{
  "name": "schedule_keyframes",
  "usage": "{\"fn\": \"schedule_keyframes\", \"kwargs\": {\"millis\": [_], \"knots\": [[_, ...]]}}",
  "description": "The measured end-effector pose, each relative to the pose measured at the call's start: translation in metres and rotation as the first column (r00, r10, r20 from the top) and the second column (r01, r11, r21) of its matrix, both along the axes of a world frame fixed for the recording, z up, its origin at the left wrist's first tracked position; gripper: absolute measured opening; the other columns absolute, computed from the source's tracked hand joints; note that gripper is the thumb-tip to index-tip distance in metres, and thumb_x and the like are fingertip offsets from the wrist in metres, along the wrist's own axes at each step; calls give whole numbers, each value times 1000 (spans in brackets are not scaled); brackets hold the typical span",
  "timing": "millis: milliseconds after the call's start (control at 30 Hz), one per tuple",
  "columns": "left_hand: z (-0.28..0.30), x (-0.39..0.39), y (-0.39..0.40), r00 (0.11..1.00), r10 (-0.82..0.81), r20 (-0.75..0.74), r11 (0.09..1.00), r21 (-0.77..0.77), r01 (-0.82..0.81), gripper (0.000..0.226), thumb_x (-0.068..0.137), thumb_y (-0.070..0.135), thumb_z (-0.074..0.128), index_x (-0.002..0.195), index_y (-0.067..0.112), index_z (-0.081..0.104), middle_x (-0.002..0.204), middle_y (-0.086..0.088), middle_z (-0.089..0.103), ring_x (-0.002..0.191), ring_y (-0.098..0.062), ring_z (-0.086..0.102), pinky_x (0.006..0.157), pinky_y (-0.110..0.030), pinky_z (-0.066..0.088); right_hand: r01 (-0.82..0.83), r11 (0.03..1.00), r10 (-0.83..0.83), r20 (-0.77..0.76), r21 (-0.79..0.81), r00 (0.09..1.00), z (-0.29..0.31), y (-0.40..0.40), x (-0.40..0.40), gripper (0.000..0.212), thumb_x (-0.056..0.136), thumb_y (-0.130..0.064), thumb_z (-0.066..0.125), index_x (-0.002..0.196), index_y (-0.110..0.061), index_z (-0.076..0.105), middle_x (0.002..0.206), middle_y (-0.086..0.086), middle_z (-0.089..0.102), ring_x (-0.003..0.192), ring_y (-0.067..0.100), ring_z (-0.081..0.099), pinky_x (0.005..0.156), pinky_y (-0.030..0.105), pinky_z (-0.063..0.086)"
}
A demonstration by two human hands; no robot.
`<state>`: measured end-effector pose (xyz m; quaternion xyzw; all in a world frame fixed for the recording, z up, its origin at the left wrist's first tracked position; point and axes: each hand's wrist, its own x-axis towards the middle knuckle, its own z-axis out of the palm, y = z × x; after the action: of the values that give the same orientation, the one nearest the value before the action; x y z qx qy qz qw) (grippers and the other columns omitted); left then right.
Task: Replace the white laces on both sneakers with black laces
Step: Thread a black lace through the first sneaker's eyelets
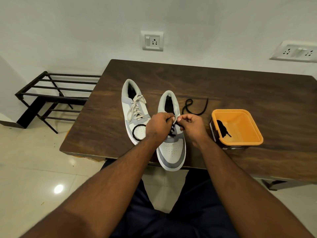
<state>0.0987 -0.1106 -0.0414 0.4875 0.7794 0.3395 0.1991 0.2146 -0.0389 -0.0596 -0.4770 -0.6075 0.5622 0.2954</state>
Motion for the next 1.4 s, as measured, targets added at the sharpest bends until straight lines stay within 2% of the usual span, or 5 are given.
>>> {"fn": "schedule_keyframes", "kwargs": {"millis": [167, 333, 733, 1100, 1400], "knots": [[-8, 8, -12, 917, 65, -394, 995, -44, -89, 34, 91, 46, 57, 121, 30, 60, 129, -1, 43, 119, -22, 41, 97, -42, 35, -100, 990, 76, 228, 96, 971, 12, 22, -3, 14, 93, -8, 59, 81, -13, 65, 76, 3, 64, 70, 16, 57, 70, 35, 50], [-16, 11, -20, 937, 59, -343, 989, -107, -101, 51, 87, 50, 61, 134, 37, 46, 153, 5, 30, 144, -23, 19, 109, -54, 18, -202, 966, 118, 421, 159, 899, 36, 50, 2, 21, 96, -12, 52, 78, -21, 57, 79, -1, 60, 66, 14, 56, 68, 34, 49], [-13, 9, -28, 956, 96, -277, 984, -118, -133, 44, 84, 45, 63, 124, 32, 50, 155, 10, 32, 147, -23, 19, 112, -61, 10, 397, 918, -397, -43, -15, 917, 88, 86, 14, 20, 100, -10, 39, 87, -21, 50, 73, 3, 61, 45, 10, 48, 38, 17, 34], [-30, 18, -41, 948, 195, -251, 976, -45, -212, 48, 87, 60, 57, 124, 32, 51, 156, 11, 32, 146, -24, 22, 109, -60, 14, 6, 967, -7, -2, -255, 1000, 18, -17, -7, 11, 96, -21, 58, 95, -12, 63, 85, 5, 66, 55, 10, 55, 42, 19, 41], [-37, 18, -42, 944, 209, -255, 974, -30, -224, 46, 85, 56, 60, 123, 34, 49, 156, 13, 31, 140, -25, 29, 103, -51, 23, -399, 835, 166, 518, 379, 839, 14, 3, 3, 6, 94, -22, 56, 91, -19, 60, 83, -2, 65, 80, 23, 63, 63, 32, 46]]}}
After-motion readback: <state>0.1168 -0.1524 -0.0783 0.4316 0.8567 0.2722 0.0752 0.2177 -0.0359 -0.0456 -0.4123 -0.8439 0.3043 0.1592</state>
